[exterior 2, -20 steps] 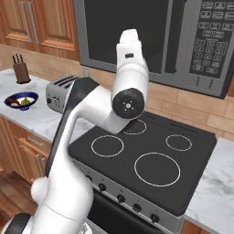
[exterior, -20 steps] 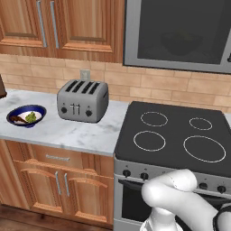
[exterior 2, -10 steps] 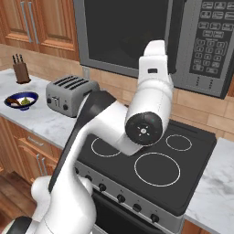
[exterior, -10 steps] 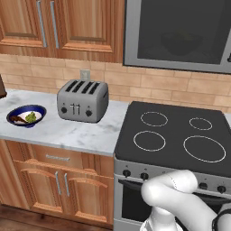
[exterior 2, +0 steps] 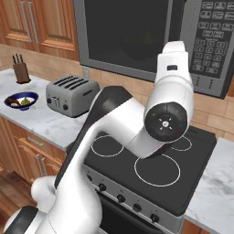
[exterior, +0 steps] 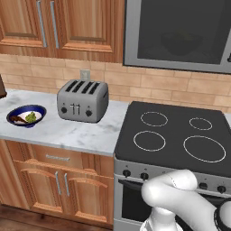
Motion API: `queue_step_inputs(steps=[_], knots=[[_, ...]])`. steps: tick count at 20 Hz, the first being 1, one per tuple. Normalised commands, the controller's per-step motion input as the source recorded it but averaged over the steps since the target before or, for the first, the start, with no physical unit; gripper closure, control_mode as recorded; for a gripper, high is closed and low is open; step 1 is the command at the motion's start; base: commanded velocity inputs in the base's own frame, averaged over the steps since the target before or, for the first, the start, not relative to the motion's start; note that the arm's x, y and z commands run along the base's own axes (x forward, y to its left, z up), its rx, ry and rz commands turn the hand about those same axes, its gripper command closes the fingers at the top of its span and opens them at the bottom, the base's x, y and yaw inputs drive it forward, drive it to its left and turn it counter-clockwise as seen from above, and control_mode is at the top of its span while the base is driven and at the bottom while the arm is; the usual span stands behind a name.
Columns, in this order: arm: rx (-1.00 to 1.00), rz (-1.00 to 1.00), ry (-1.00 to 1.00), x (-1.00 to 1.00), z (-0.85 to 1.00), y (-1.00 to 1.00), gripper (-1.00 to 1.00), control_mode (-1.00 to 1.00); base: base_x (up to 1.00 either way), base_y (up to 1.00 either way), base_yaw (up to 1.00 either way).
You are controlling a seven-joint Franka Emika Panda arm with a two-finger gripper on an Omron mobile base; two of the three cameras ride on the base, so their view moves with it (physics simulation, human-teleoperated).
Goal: Place the bowl containing the potato and corn in the microwave. Close the microwave door and press the start button to microwave the meal.
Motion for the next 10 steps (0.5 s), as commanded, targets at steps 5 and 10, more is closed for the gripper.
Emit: queue_step_inputs(steps=[5,10], knots=[[0.00,0.00,0.06,-0.02,0.00,-0.01,1.00,-1.00,0.00,0.00,0.00],[0.00,0.00,0.00,0.00,0.00,0.00,1.00,-1.00,0.00,0.00,0.00]])
